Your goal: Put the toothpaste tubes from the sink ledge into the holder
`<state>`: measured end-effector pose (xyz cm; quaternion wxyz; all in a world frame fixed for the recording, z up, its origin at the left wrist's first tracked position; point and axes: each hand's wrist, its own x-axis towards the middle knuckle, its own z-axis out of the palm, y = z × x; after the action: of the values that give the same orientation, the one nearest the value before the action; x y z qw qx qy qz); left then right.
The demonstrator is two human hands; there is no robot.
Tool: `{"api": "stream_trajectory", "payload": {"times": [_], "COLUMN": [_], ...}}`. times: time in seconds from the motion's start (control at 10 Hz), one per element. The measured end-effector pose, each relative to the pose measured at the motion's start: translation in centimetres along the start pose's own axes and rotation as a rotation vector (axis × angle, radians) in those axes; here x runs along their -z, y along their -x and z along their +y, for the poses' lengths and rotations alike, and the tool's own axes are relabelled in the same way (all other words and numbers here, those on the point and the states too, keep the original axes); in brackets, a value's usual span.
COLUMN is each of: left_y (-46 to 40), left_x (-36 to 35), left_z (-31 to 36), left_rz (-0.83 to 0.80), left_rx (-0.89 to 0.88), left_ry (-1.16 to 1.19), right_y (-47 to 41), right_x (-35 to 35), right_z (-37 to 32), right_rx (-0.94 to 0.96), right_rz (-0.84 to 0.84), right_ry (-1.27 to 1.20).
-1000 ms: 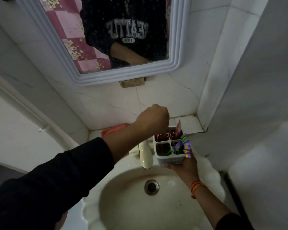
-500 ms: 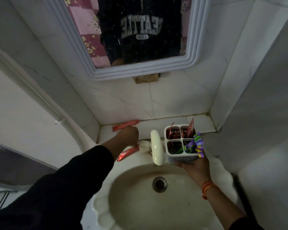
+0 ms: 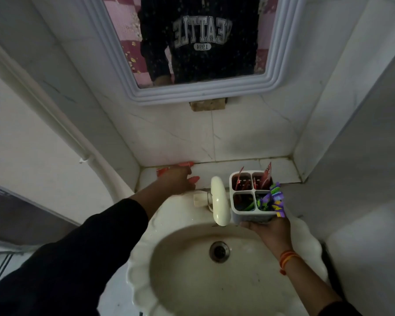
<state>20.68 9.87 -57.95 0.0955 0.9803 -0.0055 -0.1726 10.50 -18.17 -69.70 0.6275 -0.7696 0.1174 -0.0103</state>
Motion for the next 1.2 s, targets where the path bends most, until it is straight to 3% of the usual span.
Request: {"api": "stream_trajectory", "payload": {"times": [0.3,0.4,0.5,0.6,0.7,0.9,1.0,1.1,1.2], "left_y": [5.2,7.2,8.8,9.4,8.8,8.3,7.6,6.6,5.3], "left_x": [10.3,12.4,12.4,9.9,6.1,2.6,3.0,5.1,7.1], "left_z": [7.2,10.3,13.0,14.6,15.4,16.1,15.6,14.1,11.7], "left_rz": [0.108,0.149,0.146,0.126,0.036,0.025,-0.054,-0.054,0.122], "left_rx": [-0.218,-0.319,-0.334,-0.342,-0.355,-0.375,-0.387,-0.410,-0.344], "left_ry": [0.120,0.029,0.018,-0.042,-0.182,-0.353,-0.307,-0.080,0.189], "right_y": [-0.5,-0.4,-0.6,-0.4,-0.3,-0.5,0.0,-0.2,-0.4], "right_x": [0.5,0.6,0.2,0.3,0.3,0.4,0.4,0.8,1.1], "right_z": [0.5,0.3,-0.2,-0.6,-0.5,0.1,-0.7,0.0,0.5], "right_rx": [-0.141,-0.134,-0.148,-0.091,-0.057,-0.009,0.011,-0.032,-0.089], "right_rz": [-0.123,-0.101,-0.081,-0.086,-0.096,-0.091,-0.095,-0.095,-0.153], "right_ry": [0.115,0.127,-0.125,-0.163,-0.117,-0.013,-0.067,-0.014,0.116]}}
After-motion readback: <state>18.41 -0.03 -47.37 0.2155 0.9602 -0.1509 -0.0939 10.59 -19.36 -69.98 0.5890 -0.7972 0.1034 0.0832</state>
